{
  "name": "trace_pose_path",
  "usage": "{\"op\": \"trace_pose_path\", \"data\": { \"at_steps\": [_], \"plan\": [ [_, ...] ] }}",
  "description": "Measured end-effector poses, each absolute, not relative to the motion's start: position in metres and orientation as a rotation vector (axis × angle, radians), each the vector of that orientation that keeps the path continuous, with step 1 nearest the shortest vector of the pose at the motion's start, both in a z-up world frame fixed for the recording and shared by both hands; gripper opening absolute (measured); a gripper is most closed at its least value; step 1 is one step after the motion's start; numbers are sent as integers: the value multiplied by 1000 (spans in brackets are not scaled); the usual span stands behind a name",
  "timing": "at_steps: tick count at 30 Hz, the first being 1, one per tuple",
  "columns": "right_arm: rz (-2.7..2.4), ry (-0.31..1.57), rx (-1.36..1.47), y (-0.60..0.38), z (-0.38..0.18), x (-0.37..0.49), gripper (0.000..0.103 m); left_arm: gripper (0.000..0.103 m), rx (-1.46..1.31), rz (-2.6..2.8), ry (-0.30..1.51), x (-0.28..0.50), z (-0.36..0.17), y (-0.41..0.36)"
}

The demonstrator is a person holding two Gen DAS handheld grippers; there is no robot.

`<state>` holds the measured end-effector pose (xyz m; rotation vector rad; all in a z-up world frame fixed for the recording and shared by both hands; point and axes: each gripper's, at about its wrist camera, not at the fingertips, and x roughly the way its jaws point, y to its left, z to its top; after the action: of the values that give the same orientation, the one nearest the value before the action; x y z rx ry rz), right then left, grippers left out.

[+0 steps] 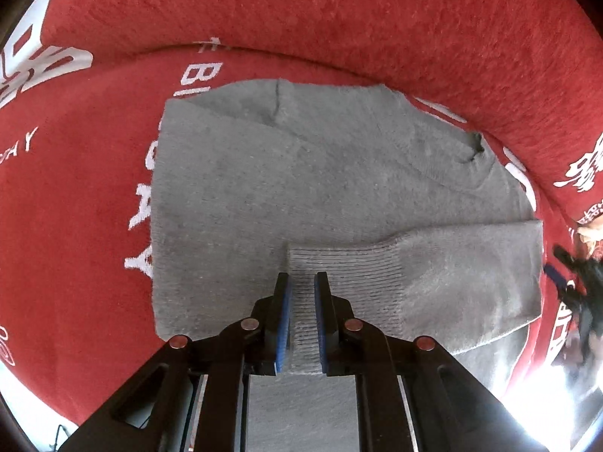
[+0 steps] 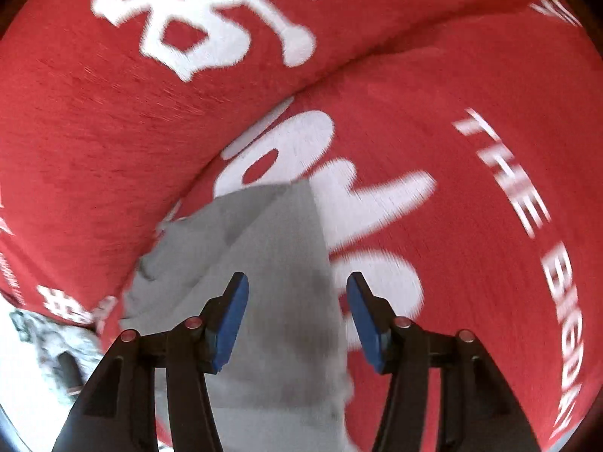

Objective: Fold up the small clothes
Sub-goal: 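Grasp the sleeve cuff with the left gripper while the right gripper smooths the fold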

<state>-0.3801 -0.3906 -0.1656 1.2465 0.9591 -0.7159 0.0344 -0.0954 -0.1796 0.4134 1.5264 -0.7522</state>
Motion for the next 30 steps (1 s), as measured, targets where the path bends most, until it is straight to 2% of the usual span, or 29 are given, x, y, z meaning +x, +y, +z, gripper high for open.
{"op": "trace_pose_path", "data": {
  "at_steps": [1,2,3,4,7,11,13,22,25,30],
  "plan": [
    [-722,989,1227,-395,-170,-372,59,14,418,-747,1521,33,-179,-96],
    [-724,1038,1198,-398,-176,-363,42,14,418,-745,1518,33,-178,-96],
    [-715,1081,1156,-399,-179,-354,18,14,417,-743,1515,33,-178,-96],
    [-706,1096,1130,-398,-178,-349,8,14,415,-742,1509,33,-175,-96],
    [-737,1053,1089,-399,-167,-352,8,14,419,-749,1483,34,-170,-97],
    [-773,981,1247,-407,-188,-385,8,14,415,-735,1477,41,-169,-100],
    [-778,984,1230,-407,-186,-381,9,14,406,-731,1468,44,-166,-99],
    [-811,986,1089,-371,-127,-387,10,14,447,-831,1451,31,-147,-94],
    [-723,1024,1047,-346,-119,-379,10,14,503,-836,1467,14,-160,-98],
    [-689,1173,1060,-317,-156,-374,9,14,556,-787,1443,4,-180,-95]
  ]
}}
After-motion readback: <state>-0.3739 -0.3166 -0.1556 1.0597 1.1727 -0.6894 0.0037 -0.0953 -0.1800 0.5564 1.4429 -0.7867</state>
